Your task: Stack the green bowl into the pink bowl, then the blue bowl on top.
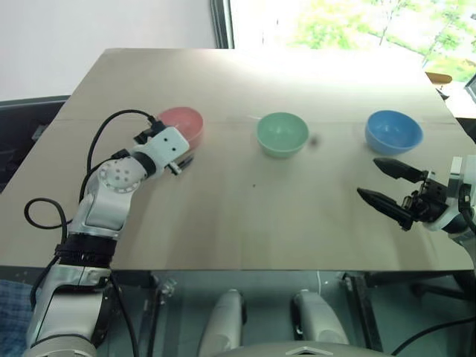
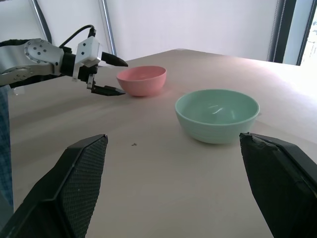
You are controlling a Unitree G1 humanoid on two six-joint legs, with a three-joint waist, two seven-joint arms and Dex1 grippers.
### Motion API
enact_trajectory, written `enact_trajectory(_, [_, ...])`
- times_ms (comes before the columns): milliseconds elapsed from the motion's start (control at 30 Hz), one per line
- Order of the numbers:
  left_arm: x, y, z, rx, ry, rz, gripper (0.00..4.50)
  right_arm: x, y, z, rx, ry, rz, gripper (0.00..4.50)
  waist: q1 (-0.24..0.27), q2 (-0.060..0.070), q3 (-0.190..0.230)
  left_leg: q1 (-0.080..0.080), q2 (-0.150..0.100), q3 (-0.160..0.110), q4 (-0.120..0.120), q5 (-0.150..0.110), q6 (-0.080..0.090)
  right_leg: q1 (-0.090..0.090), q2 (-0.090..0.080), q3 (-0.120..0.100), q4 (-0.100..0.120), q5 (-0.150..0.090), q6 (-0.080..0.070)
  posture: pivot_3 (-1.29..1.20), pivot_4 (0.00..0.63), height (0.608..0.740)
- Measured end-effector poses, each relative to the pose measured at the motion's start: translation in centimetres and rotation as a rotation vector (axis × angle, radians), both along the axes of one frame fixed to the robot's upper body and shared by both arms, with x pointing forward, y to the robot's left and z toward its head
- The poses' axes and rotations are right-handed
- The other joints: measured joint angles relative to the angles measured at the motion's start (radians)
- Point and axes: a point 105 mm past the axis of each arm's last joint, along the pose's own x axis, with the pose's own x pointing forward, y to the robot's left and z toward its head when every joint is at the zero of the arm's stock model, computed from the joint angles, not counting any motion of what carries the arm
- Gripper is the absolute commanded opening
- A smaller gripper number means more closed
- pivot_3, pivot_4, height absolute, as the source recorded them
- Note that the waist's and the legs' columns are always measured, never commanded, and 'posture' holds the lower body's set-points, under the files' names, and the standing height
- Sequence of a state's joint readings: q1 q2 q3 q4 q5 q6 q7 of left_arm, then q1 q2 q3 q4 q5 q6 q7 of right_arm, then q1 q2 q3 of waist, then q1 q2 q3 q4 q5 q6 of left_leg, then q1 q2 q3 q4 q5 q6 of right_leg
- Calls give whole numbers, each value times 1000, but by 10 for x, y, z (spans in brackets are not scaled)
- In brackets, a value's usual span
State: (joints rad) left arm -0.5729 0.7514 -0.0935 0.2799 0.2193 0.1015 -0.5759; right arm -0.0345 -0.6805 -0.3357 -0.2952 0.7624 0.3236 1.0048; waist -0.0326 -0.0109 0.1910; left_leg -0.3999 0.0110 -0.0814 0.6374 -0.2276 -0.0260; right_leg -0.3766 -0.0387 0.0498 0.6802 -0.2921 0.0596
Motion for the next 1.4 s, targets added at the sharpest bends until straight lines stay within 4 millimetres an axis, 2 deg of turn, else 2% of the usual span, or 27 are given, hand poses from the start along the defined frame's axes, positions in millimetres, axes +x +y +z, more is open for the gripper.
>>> enact_trajectory(100, [17, 3, -1, 47, 34, 6, 4457, 1, 0, 4, -1, -17, 2, 4500, 1, 0, 0, -1, 0, -1, 1, 0, 0, 0, 0, -1, 0, 0, 0, 0, 150, 740])
enact_trajectory(267, [33, -2, -12, 62, 109, -6, 4457, 2, -2, 4, -1, -19, 0, 4500, -1, 0, 0, -3, 0, -1, 1, 0, 0, -2, 0, -1, 0, 0, 0, 0, 150, 740])
enact_trajectory(533, [41, -9, -10, 98, 162, -59, 4457, 2, -8, 8, 2, -37, -21, 4500, -3, 0, 0, -2, -1, -1, 1, 0, 0, -1, 0, -1, 1, 0, 0, 0, 150, 740])
enact_trajectory(633, [39, -12, -11, 114, 178, -89, 3808, 1, -9, 7, 1, -35, -22, 4500, -3, 0, 0, -2, -1, -1, 1, 0, 0, -1, 0, -1, 1, 0, 0, 0, 150, 740])
enact_trajectory(733, [37, -16, -17, 117, 208, -117, 2570, 0, -9, 7, -1, -42, -19, 4500, -2, 0, 0, -2, -1, -2, 2, 0, 0, -1, 0, -1, 1, 0, 0, 0, 150, 740])
enact_trajectory(767, [36, -17, -19, 117, 215, -124, 2286, 0, -9, 7, -1, -42, -18, 4500, -2, 0, 0, -2, -1, -2, 2, 0, 0, -1, 0, -1, 1, 0, 0, 0, 150, 740])
enact_trajectory(833, [34, -19, -22, 117, 230, -134, 1380, 0, -9, 7, -4, -42, -15, 4500, -2, 0, 0, -2, -1, -2, 2, 0, 0, -1, 0, -2, 1, 0, 0, 0, 150, 740])
enact_trajectory(933, [33, -19, -25, 117, 256, -138, 315, -1, -9, 7, -7, -42, -11, 4500, -3, 0, 0, -2, -1, -2, 2, 0, 0, -1, 0, -2, 2, 0, 0, 0, 150, 740])
enact_trajectory(967, [33, -20, -22, 117, 244, -141, 121, -1, -9, 6, -7, -41, -11, 4500, -3, 0, 0, -2, -1, -2, 3, 0, 0, -1, 0, -2, 2, 0, 0, 0, 150, 740])
enact_trajectory(1133, [32, -22, -21, 127, 245, -152, 121, 1, -11, 4, -7, -34, -20, 4500, -3, 0, 0, -2, -1, -2, 3, 0, 0, 0, 0, -2, 2, 0, 0, 0, 150, 740])
enact_trajectory(1267, [29, -38, -16, 110, 234, -216, 121, 1, -11, 4, -9, -34, -22, 4500, -1, 0, 0, -4, -1, -3, 4, 0, 0, -1, 0, -3, 2, 0, 0, 0, 150, 740])
enact_trajectory(1300, [26, -58, -5, 83, 194, -300, 121, 1, -11, 4, -11, -35, -21, 4500, 0, 0, 0, -8, 0, -5, 8, 0, 0, -3, 0, -5, 2, 0, 0, 0, 150, 740])
enact_trajectory(1400, [5, -100, 14, 55, 122, -520, 121, 0, -11, 2, -13, -31, -19, 4500, -1, 0, 0, -13, -1, -7, 12, 0, 0, -5, 0, -7, 2, 0, 0, 0, 150, 740])
